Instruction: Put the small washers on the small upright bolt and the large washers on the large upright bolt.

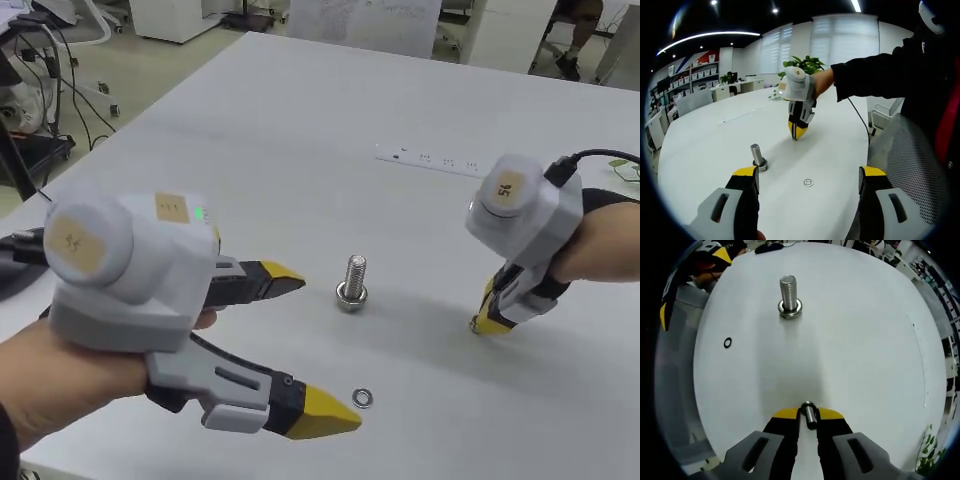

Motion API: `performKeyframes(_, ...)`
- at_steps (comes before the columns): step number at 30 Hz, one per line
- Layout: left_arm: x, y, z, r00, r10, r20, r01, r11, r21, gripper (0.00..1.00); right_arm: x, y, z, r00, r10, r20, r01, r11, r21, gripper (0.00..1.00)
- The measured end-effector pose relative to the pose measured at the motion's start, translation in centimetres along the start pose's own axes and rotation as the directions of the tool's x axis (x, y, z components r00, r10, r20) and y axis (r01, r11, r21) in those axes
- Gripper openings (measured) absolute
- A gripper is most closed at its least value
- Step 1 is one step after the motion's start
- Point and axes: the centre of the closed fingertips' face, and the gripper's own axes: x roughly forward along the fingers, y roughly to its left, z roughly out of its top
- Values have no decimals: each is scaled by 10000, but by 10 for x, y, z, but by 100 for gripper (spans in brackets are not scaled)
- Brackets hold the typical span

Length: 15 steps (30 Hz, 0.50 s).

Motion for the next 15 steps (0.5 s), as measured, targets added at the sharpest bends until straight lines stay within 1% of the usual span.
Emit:
performKeyframes(4,0,0,0,10000,12,4,-12,10000,4,81,-1,1,0,10000,10,-57,-10,10000,-39,15)
performKeyframes(8,0,1,0,10000,13,0,-13,10000,9,81,-2,1,1,10000,-34,12,34,10000,-74,17)
performKeyframes(12,-1,0,0,10000,12,0,-12,10000,15,81,-2,1,1,10000,-49,41,50,9999,-124,21)
performKeyframes(15,-1,0,0,10000,5,1,-5,10000,21,81,-1,1,0,10000,-90,31,91,9999,-127,25)
